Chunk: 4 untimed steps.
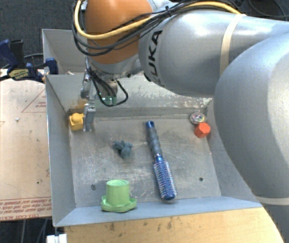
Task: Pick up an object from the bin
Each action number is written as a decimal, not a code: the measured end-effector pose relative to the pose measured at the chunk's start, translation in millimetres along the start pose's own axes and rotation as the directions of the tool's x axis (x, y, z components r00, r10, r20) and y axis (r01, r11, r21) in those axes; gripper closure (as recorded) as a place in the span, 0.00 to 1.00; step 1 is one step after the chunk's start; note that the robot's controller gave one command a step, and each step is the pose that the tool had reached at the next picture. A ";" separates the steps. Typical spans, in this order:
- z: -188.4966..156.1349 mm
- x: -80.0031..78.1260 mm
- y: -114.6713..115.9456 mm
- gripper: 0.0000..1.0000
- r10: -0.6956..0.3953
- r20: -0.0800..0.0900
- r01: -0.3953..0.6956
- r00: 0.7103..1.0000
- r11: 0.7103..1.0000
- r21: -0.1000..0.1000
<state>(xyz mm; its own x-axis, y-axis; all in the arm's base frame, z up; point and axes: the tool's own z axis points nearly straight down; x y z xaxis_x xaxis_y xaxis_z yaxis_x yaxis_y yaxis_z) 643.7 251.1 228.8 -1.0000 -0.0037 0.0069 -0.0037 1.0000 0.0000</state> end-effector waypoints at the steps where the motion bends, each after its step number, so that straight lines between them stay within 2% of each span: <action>1: 57.9 6.4 -81.7 0.00 0.045 0.001 -0.045 0.999 0.999 0.004; 2: 154.7 18.1 -136.1 0.00 0.303 0.010 -0.303 0.953 0.953 -0.010; 3: 151.4 16.3 -135.4 1.00 0.302 0.016 -0.302 0.953 0.953 -0.012; 4: 33.1 32.9 -155.0 1.00 0.147 0.016 -0.147 0.989 0.989 -0.004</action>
Offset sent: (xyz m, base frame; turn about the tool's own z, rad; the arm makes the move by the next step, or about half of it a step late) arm -0.0060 -0.0761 -0.0534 0.0373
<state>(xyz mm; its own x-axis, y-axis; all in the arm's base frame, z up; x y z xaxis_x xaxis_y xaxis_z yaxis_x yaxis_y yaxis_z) 611.1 96.0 195.8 -0.9897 0.1430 -0.0093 0.1430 0.9897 0.0026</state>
